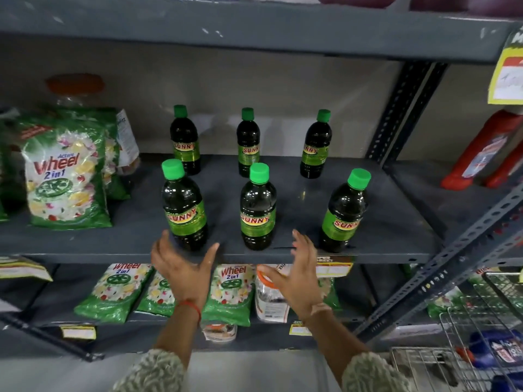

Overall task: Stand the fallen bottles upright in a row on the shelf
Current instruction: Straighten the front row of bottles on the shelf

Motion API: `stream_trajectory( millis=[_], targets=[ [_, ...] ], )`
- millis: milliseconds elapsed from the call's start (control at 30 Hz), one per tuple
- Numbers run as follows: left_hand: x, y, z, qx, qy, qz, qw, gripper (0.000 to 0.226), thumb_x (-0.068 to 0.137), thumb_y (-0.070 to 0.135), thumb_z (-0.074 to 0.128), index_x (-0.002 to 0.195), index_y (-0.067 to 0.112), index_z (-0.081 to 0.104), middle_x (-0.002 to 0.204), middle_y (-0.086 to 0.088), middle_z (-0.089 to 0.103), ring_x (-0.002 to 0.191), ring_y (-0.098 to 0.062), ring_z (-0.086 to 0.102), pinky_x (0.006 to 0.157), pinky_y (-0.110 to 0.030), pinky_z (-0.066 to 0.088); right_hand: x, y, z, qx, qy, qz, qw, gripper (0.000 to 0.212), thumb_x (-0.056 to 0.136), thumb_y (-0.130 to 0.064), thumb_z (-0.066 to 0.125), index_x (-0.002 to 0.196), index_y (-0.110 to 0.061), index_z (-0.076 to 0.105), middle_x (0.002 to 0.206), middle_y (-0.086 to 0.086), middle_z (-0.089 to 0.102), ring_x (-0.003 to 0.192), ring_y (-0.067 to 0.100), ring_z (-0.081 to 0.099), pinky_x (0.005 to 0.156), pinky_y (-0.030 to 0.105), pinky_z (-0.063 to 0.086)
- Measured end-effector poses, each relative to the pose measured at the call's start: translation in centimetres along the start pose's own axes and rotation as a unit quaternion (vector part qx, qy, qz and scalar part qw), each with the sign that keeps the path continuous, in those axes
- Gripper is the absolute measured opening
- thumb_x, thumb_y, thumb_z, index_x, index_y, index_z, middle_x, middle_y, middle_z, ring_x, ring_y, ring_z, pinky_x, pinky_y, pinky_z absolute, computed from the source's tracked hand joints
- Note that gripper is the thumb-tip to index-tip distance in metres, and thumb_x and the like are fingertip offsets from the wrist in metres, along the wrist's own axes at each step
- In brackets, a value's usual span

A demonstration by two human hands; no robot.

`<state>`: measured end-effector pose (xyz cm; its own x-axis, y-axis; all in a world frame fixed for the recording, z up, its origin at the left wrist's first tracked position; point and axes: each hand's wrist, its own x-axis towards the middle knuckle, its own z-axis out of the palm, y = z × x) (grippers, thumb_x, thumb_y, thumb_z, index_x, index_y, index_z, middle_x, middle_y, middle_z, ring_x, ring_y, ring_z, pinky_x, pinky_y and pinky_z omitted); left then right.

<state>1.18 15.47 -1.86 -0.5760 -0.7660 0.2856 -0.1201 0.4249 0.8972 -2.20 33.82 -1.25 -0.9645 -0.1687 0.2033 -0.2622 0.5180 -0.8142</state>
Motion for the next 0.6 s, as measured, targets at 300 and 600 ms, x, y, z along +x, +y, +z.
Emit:
stream_trajectory(
  millis=[300,600],
  targets=[
    [5.2,-1.9,-0.9,0.086,-0.130,-0.015,0.988,0.070,0.062,0.019,0.082,0.119,0.001,0.046,0.114,-0.021,0.057,0.112,-0.035,0.042,0.094,-0.045,0.041,5.9,-0.8,3.9,-0.045,-0.016,0.062,0.997,0.071,0.058,-0.025,0.083,0.114,-0.004,0.046,0.115,0.015,0.057,0.114,0.032,0.044,0.094,0.032,0.030],
    [7.7,-4.0,-3.6,0.083,-0.125,-0.005,0.989,0.071,0.063,0.016,0.082,0.121,-0.002,0.045,0.115,-0.023,0.055,0.114,-0.036,0.040,0.094,-0.046,0.040,5.5,-1.1,4.3,-0.051,0.002,0.048,0.998,0.070,0.059,-0.030,0.082,0.114,-0.005,0.048,0.113,0.013,0.058,0.110,0.029,0.043,0.095,0.041,0.040]
  ],
)
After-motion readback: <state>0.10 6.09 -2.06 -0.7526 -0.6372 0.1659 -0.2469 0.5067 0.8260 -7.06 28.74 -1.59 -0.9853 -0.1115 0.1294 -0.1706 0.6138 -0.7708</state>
